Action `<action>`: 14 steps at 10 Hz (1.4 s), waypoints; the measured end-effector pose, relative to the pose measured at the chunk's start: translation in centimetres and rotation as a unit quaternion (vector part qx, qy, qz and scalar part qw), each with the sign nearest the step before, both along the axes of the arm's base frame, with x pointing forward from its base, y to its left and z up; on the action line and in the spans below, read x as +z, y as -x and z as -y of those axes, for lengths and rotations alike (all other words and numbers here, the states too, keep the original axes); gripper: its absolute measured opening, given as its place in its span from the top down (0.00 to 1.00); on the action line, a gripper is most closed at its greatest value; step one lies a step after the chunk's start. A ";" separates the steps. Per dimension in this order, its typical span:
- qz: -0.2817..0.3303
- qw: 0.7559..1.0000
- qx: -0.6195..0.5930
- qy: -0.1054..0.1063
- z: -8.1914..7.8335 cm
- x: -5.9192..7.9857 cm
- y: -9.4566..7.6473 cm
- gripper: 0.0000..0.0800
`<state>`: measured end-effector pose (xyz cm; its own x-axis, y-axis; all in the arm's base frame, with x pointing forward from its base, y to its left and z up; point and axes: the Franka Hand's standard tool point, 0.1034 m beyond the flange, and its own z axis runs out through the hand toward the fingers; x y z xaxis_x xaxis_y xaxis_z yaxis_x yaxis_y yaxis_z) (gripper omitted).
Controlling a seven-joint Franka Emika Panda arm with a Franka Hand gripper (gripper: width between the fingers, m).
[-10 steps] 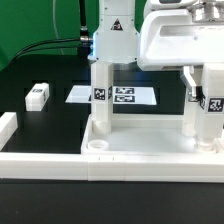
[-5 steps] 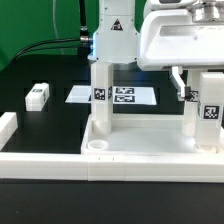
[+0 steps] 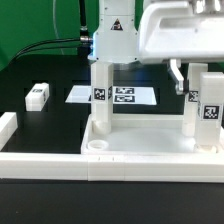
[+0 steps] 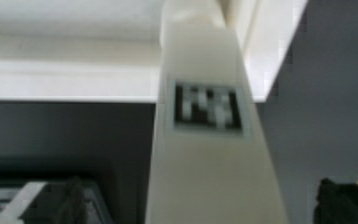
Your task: Assemble desk
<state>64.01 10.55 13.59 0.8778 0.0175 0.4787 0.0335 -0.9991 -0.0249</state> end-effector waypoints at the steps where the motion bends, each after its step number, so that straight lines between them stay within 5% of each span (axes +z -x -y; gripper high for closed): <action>1: -0.003 1.000 0.000 -0.003 0.0 1.0 -0.1 0.19; 3: -0.003 1.000 -0.001 -0.005 0.1 1.9 -0.3 0.19; 8: -0.023 1.000 -0.008 -0.008 0.0 0.8 -0.1 0.19; 14: -0.242 0.970 -0.013 -0.011 0.5 -0.8 0.2 0.19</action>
Offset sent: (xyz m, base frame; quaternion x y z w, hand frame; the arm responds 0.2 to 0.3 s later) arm 0.0000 0.0000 0.0000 0.0000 0.0000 0.0000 1.0000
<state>63.85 10.10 12.74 0.9998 -0.0135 0.0109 -0.0130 -0.9986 -0.0518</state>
